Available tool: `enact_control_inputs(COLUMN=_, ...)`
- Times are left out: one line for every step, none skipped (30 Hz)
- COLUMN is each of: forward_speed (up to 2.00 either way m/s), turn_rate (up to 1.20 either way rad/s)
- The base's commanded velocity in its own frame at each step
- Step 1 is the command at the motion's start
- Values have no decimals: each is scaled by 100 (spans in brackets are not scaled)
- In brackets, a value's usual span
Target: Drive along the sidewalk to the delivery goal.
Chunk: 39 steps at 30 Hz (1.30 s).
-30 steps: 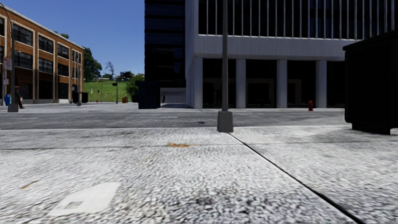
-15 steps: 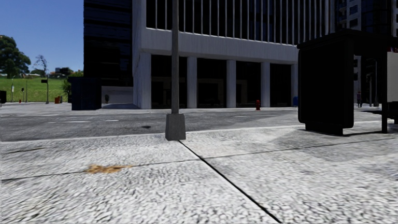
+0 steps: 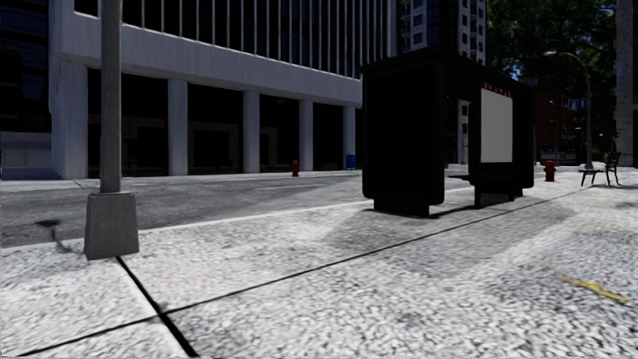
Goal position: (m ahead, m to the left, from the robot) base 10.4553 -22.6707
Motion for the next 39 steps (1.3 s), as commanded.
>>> enact_control_inputs(forward_speed=163, turn_rate=-84)
enact_control_inputs(forward_speed=162, turn_rate=-84)
enact_control_inputs(forward_speed=161, turn_rate=-84)
enact_control_inputs(forward_speed=161, turn_rate=-84)
enact_control_inputs(forward_speed=160, turn_rate=-85)
enact_control_inputs(forward_speed=159, turn_rate=-85)
enact_control_inputs(forward_speed=159, turn_rate=-86)
enact_control_inputs(forward_speed=159, turn_rate=-86)
enact_control_inputs(forward_speed=157, turn_rate=-86)
enact_control_inputs(forward_speed=152, turn_rate=-86)
enact_control_inputs(forward_speed=152, turn_rate=-86)
enact_control_inputs(forward_speed=146, turn_rate=-86)
enact_control_inputs(forward_speed=137, turn_rate=-86)
enact_control_inputs(forward_speed=134, turn_rate=-86)
enact_control_inputs(forward_speed=134, turn_rate=-86)
enact_control_inputs(forward_speed=133, turn_rate=-86)
enact_control_inputs(forward_speed=133, turn_rate=-86)
enact_control_inputs(forward_speed=133, turn_rate=-86)
enact_control_inputs(forward_speed=133, turn_rate=-86)
enact_control_inputs(forward_speed=133, turn_rate=-86)
enact_control_inputs(forward_speed=133, turn_rate=-86)
enact_control_inputs(forward_speed=133, turn_rate=-86)
enact_control_inputs(forward_speed=133, turn_rate=-86)
enact_control_inputs(forward_speed=133, turn_rate=-86)
enact_control_inputs(forward_speed=133, turn_rate=-86)
enact_control_inputs(forward_speed=133, turn_rate=-86)
enact_control_inputs(forward_speed=133, turn_rate=-85)
enact_control_inputs(forward_speed=133, turn_rate=-82)
enact_control_inputs(forward_speed=133, turn_rate=-60)
enact_control_inputs(forward_speed=134, turn_rate=0)
enact_control_inputs(forward_speed=134, turn_rate=0)
enact_control_inputs(forward_speed=134, turn_rate=0)
enact_control_inputs(forward_speed=134, turn_rate=0)
enact_control_inputs(forward_speed=134, turn_rate=0)
enact_control_inputs(forward_speed=134, turn_rate=0)
enact_control_inputs(forward_speed=134, turn_rate=0)
enact_control_inputs(forward_speed=134, turn_rate=0)
enact_control_inputs(forward_speed=134, turn_rate=0)
enact_control_inputs(forward_speed=154, turn_rate=0)
